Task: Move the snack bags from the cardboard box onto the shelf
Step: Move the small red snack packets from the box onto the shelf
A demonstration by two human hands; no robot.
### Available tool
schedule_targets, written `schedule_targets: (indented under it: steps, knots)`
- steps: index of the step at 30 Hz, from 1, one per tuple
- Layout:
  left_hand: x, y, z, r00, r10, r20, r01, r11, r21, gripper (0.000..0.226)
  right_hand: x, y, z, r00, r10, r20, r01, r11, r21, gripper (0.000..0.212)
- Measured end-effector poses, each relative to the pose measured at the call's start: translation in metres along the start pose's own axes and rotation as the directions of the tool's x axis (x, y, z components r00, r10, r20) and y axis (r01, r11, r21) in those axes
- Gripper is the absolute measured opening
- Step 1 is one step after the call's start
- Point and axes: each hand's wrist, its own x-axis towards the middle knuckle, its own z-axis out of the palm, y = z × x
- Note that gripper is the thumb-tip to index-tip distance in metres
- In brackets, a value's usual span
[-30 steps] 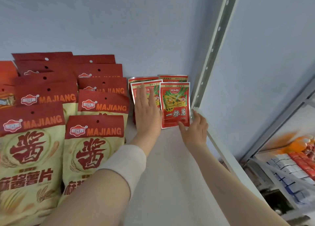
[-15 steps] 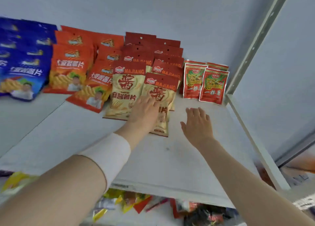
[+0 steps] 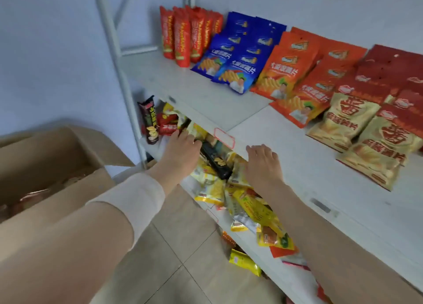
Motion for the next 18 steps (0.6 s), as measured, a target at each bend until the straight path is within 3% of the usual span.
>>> schedule_targets:
  steps: [6, 11, 18]
  knots:
    - [-0.092, -0.174, 0.089, 0.940, -0.298, 0.168, 0.301, 0.953, 0.007, 0.044, 0.057, -0.194, 0.021, 0.947, -0.319, 0.040, 0.321, 0.943, -0.092, 0.052]
    - [-0.172, -0.282, 0.180, 0.786, -0.529, 0.321, 0.566, 0.824, -0.028, 0.041, 0.090, -0.343, 0.057, 0.850, -0.516, 0.107, 0.526, 0.843, -0.113, 0.041]
    - [-0.234, -0.389, 0.280, 0.583, -0.665, 0.467, 0.781, 0.618, -0.094, 0.042, 0.125, -0.485, 0.119, 0.722, -0.655, 0.223, 0.680, 0.731, -0.052, 0.046]
